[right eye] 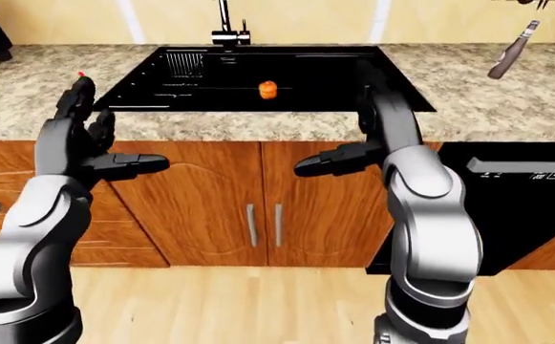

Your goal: Turn the sink spout to the right.

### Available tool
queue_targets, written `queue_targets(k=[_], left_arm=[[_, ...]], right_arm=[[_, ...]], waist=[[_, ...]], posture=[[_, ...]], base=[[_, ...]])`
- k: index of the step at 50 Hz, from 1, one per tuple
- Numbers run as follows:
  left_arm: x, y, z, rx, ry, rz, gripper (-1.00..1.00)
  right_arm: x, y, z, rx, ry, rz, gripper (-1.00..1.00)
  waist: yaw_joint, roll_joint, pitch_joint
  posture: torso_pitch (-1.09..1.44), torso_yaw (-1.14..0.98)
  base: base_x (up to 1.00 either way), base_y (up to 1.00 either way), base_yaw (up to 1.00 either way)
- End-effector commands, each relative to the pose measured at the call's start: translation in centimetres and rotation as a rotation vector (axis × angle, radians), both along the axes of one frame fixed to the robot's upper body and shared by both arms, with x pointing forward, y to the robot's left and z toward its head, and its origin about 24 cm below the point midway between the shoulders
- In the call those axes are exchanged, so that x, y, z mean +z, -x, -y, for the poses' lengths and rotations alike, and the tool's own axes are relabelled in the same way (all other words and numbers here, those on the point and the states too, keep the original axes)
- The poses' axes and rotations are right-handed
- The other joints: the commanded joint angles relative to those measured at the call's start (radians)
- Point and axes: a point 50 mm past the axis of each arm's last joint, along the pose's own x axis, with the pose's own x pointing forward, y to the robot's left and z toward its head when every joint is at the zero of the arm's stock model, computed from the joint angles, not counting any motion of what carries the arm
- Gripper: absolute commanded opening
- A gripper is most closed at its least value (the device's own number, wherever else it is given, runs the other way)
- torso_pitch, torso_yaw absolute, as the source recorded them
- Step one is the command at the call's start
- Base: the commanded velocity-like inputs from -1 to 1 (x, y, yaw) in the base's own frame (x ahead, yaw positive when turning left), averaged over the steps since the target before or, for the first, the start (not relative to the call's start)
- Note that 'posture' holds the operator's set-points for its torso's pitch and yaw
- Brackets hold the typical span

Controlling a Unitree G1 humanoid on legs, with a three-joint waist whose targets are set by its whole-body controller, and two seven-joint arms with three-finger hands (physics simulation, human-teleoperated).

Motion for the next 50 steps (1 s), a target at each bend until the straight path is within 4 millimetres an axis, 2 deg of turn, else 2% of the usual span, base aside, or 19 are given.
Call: queue_targets(k=[1, 5, 7, 9, 12, 17, 20, 21, 26, 31, 34, 35, 37, 43, 45, 47, 48, 49, 50], left_arm=[[2.18, 0.49, 0.05, -0.003, -0.013, 0.105, 1.0], [2.2, 0.53, 0.09, -0.004, -0.013, 0.105, 1.0], [2.16, 0.54, 0.09, -0.004, -0.012, 0.105, 1.0], [2.23, 0.57, 0.06, -0.004, -0.011, 0.106, 1.0], [2.35, 0.69, 0.04, -0.004, -0.01, 0.108, 1.0], [2.49, 0.73, -0.07, -0.001, -0.008, 0.11, 1.0], [2.45, 0.68, -0.14, 0.0, -0.007, 0.108, 1.0], [2.46, 0.65, -0.18, 0.001, -0.008, 0.108, 1.0], [2.64, 0.66, -0.13, 0.0, -0.008, 0.11, 1.0], [2.78, 0.63, -0.08, -0.001, -0.009, 0.112, 1.0], [2.81, 0.65, -0.08, -0.001, -0.01, 0.112, 1.0], [2.8, 0.65, -0.09, -0.001, -0.009, 0.112, 1.0], [2.8, 0.64, -0.17, 0.001, -0.007, 0.111, 1.0], [2.71, 0.68, -0.26, 0.003, -0.005, 0.11, 1.0], [2.73, 0.68, -0.28, 0.003, -0.004, 0.111, 1.0], [2.75, 0.66, -0.3, 0.004, -0.004, 0.111, 1.0], [2.75, 0.64, -0.31, 0.004, -0.004, 0.111, 1.0], [2.77, 0.63, -0.32, 0.004, -0.003, 0.111, 1.0], [2.78, 0.63, -0.33, 0.004, -0.003, 0.111, 1.0]], right_arm=[[1.46, 0.34, -0.09, -0.002, 0.013, 0.078, 1.0], [1.54, 0.4, -0.08, -0.01, 0.027, 0.084, 1.0], [1.43, 0.38, -0.04, -0.012, 0.03, 0.077, 1.0], [1.29, 0.33, -0.05, -0.014, 0.032, 0.067, 1.0], [1.37, 0.37, -0.05, -0.012, 0.03, 0.068, 1.0], [1.41, 0.45, -0.06, -0.013, 0.031, 0.066, 1.0], [1.28, 0.4, -0.08, -0.011, 0.032, 0.064, 1.0], [1.22, 0.4, -0.07, -0.01, 0.029, 0.063, 1.0], [1.39, 0.37, -0.15, -0.009, 0.032, 0.066, 1.0], [1.43, 0.29, -0.17, -0.008, 0.033, 0.065, 1.0], [1.41, 0.31, -0.18, -0.007, 0.032, 0.064, 1.0], [1.38, 0.31, -0.18, -0.007, 0.032, 0.064, 1.0], [1.33, 0.33, -0.18, -0.006, 0.03, 0.064, 1.0], [1.2, 0.27, -0.19, -0.006, 0.029, 0.062, 1.0], [1.23, 0.28, -0.21, -0.006, 0.029, 0.062, 1.0], [1.21, 0.25, -0.2, -0.006, 0.029, 0.062, 1.0], [1.23, 0.25, -0.18, -0.007, 0.029, 0.062, 1.0], [1.25, 0.26, -0.18, -0.006, 0.028, 0.062, 1.0], [1.26, 0.27, -0.19, -0.007, 0.029, 0.063, 1.0]], waist=[[0.005, 0.001, -0.031], [0.0, 0.037, -0.025], [-0.007, 0.077, -0.03], [-0.006, 0.069, -0.024], [-0.005, 0.068, -0.056], [0.0, 0.044, -0.041], [0.006, 0.006, -0.033], [0.006, 0.023, -0.033], [0.004, 0.018, -0.035], [0.0, 0.063, -0.018], [-0.008, 0.143, -0.04], [0.001, 0.109, -0.036], [-0.002, 0.118, -0.029], [0.004, 0.071, -0.028], [0.008, 0.043, -0.031], [0.011, -0.01, -0.041], [0.016, -0.012, -0.052], [0.004, 0.007, -0.037], [0.008, -0.004, -0.034]], posture=[[0.0, 0.0], [0.0, 0.0], [0.0, 0.0], [0.0, 0.0], [0.0, 0.0], [0.0, 0.0], [0.0, 0.0], [0.0, 0.0], [0.0, 0.0], [0.0, 0.0], [0.0, 0.0], [0.0, 0.0], [0.0, 0.0], [0.0, 0.0], [0.0, 0.0], [0.0, 0.0], [0.0, 0.0], [0.0, 0.0], [0.0, 0.0]], base=[[0.0, 0.0, 0.0], [0.0, 0.0, 0.0], [0.0, 0.0, 0.0], [0.0, 0.0, 0.0], [0.03, 0.0, 0.0], [0.08, 0.0, 0.0], [0.12, 0.0, 0.0], [0.14, 0.0, 0.0], [0.14, 0.0, 0.0], [0.14, 0.0, 0.0], [0.14, 0.0, 0.0], [0.14, 0.0, 0.0], [0.14, 0.0, 0.0], [0.14, 0.0, 0.0], [0.14, 0.0, 0.0], [0.13, 0.0, 0.0], [0.14, 0.0, 0.0], [0.12, 0.0, 0.0], [0.14, 0.0, 0.0]])
